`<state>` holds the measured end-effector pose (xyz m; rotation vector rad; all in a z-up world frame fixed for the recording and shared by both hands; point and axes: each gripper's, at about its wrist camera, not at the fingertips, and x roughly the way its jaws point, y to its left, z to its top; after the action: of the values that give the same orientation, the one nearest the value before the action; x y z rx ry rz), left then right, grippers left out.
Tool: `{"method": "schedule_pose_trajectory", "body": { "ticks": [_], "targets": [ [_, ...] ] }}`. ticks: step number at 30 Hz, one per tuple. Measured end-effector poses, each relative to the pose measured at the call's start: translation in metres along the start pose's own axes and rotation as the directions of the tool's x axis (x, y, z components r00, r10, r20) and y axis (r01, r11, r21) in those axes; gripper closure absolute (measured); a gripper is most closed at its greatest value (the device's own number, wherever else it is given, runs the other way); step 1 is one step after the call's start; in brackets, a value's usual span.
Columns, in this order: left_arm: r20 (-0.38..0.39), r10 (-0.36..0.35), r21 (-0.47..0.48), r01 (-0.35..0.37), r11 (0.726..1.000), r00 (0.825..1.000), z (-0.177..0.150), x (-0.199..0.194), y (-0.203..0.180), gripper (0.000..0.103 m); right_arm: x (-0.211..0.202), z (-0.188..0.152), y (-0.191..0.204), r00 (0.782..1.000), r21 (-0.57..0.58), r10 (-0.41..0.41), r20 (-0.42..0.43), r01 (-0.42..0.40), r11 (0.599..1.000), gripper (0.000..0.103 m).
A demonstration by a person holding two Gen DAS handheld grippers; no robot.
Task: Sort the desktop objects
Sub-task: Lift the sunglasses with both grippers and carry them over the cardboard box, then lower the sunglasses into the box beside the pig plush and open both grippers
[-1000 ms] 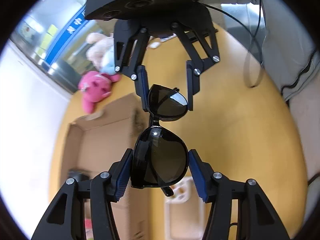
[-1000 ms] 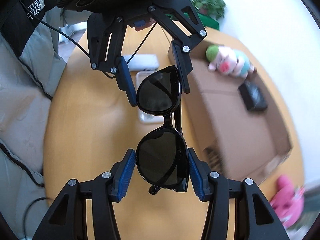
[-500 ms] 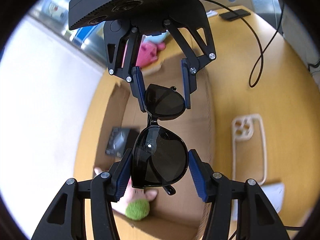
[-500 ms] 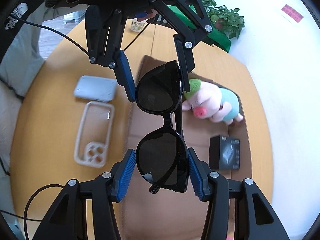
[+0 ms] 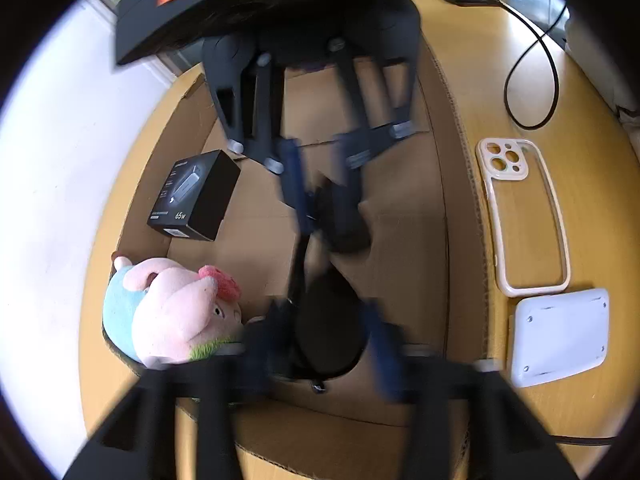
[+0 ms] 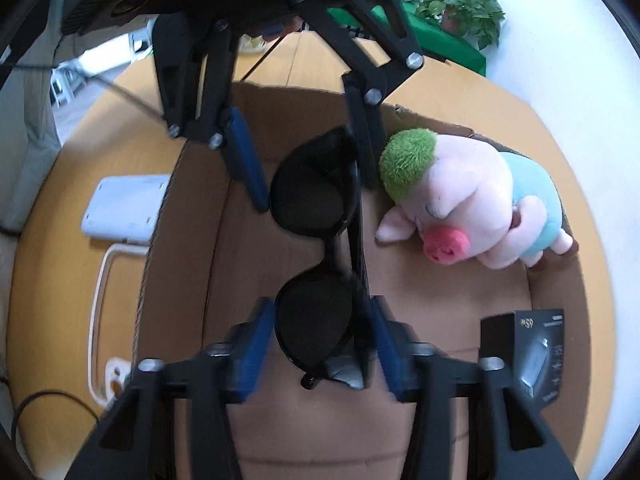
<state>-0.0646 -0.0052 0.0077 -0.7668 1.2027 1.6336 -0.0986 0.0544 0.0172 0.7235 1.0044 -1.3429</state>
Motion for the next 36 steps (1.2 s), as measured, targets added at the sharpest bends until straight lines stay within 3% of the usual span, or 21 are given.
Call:
{"method": "schedule_pose_trajectory", "body": {
  "ticks": [6,14,16,18,20,22,24,30,36],
  "targets": [
    [-0.048,-0.049,0.014,0.050,0.999,0.998,-0.009,0.017,-0.010,0.078,0.025,0.002,-0.009,0.999,0.049,0.037,-0.009,-0.037,0.998,0.088],
    [-0.058,-0.019,0.010,0.019,1.000,0.998,-0.016,0.007,-0.013,0.078,0.023,-0.003,-0.008,1.000,0.070,0.021,-0.005,-0.021,0.997,0.087],
    [-0.072,-0.002,0.001,0.002,1.000,0.997,-0.020,0.006,-0.012,0.074,0.016,-0.004,-0.007,1.000,0.095,0.001,0.004,-0.002,0.995,0.074],
    [-0.086,0.007,0.002,-0.007,1.000,0.996,-0.024,0.007,-0.012,0.064,0.009,-0.008,-0.005,1.000,0.145,-0.004,0.030,0.000,0.989,0.036],
    [-0.100,0.019,0.016,-0.018,1.000,0.995,-0.025,0.011,-0.013,0.056,0.009,-0.011,-0.004,0.999,0.173,-0.001,0.034,-0.005,0.985,0.029],
    [-0.107,0.020,0.017,-0.019,1.000,0.994,-0.024,0.016,-0.012,0.055,0.020,-0.014,-0.001,1.000,0.170,0.026,-0.002,-0.025,0.985,0.037],
    [-0.108,-0.001,0.007,0.002,1.000,0.994,-0.023,0.017,-0.012,0.055,0.033,-0.017,-0.001,0.997,0.171,0.056,-0.046,-0.047,0.984,0.069],
    [-0.150,-0.076,-0.008,0.076,0.997,0.986,-0.027,0.019,-0.017,0.054,0.038,-0.016,-0.011,0.996,0.158,0.092,-0.004,-0.090,0.983,0.069],
    [-0.161,-0.092,-0.039,0.086,0.995,0.983,-0.035,0.013,-0.024,0.054,0.041,-0.011,-0.015,0.995,0.136,0.102,0.005,-0.102,0.986,0.069]
  ]
}}
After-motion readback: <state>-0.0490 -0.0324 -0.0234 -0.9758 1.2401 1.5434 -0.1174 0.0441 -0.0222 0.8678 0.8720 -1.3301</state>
